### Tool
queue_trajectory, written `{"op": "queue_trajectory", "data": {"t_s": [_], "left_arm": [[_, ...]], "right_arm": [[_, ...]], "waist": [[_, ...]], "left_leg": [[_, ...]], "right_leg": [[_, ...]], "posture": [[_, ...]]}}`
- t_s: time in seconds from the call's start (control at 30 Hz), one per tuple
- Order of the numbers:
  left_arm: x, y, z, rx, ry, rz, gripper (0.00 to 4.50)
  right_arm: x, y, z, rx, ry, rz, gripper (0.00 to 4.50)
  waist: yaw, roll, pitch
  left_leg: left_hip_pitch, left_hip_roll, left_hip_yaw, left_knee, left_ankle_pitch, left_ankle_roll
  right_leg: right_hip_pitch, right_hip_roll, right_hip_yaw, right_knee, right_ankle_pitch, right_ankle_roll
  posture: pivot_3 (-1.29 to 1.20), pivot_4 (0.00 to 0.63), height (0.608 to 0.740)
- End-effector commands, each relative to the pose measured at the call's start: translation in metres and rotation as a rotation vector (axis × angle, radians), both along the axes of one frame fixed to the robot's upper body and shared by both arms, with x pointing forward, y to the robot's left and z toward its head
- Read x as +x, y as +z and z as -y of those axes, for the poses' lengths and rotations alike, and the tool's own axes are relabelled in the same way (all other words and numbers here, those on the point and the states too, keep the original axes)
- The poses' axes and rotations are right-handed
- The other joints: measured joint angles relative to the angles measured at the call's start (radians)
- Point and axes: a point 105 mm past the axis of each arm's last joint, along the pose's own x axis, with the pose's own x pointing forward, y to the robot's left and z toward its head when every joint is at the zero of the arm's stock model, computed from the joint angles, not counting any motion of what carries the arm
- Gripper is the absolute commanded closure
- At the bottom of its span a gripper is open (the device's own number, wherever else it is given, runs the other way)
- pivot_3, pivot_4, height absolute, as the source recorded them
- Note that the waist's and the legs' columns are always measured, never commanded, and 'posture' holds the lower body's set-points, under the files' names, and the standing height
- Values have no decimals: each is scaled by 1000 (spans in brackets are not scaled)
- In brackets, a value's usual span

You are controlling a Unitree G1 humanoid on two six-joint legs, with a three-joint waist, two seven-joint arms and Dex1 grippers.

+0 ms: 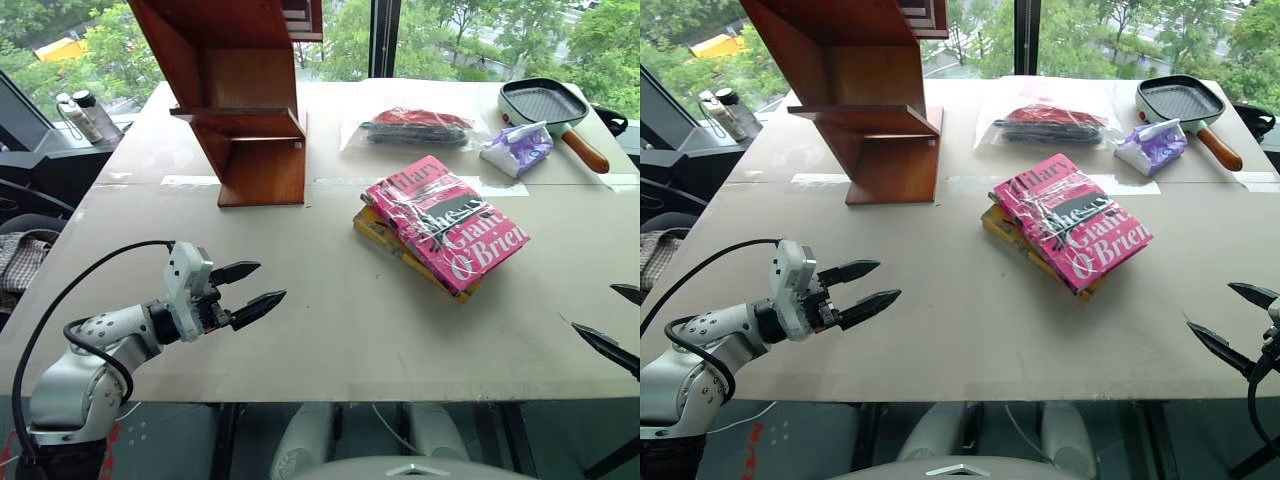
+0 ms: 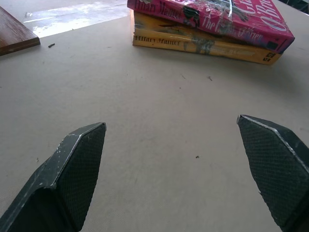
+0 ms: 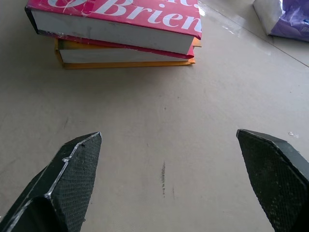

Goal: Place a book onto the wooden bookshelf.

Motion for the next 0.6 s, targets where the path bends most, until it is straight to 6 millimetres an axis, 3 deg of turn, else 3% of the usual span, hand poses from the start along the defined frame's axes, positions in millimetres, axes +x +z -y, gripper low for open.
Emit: {"op": "queue_trajectory", "data": {"t_s": [0.03,0.13,0.27,0.3,0.43,0.6], "left_arm": [[8,24,12,-26,-47,91,0],[14,53,35,-62,-143,194,0],[9,62,49,-49,-222,235,0],[6,64,52,-48,-242,245,0],[-7,67,60,-40,-337,274,0],[-16,68,64,-25,-382,284,0]], "right_arm": [[22,29,-15,13,24,96,58],[60,66,-51,37,44,135,58],[85,78,-67,48,41,116,58],[92,79,-70,42,30,101,298],[128,75,-71,-48,-42,54,1717],[168,62,-69,-257,-94,27,4170]], "waist": [[0,0,0],[-13,5,5],[-8,0,-1],[-7,-1,-1],[-8,-1,0],[-10,-1,0]], "left_leg": [[0,0,0,0,0,0],[0,1,3,5,0,0],[0,3,3,5,1,0],[0,3,2,4,1,0],[-6,2,3,4,3,-5],[-5,2,4,2,3,-4]], "right_leg": [[0,0,0,0,0,0],[0,0,1,1,4,-3],[0,1,-3,0,8,2],[0,1,-5,0,8,1],[-6,0,-3,-1,8,1],[-6,0,-3,-2,8,1]], "posture": [[0,150,740],[0,150,740],[0,150,740],[0,150,740],[0,150,740],[0,150,740]]}}
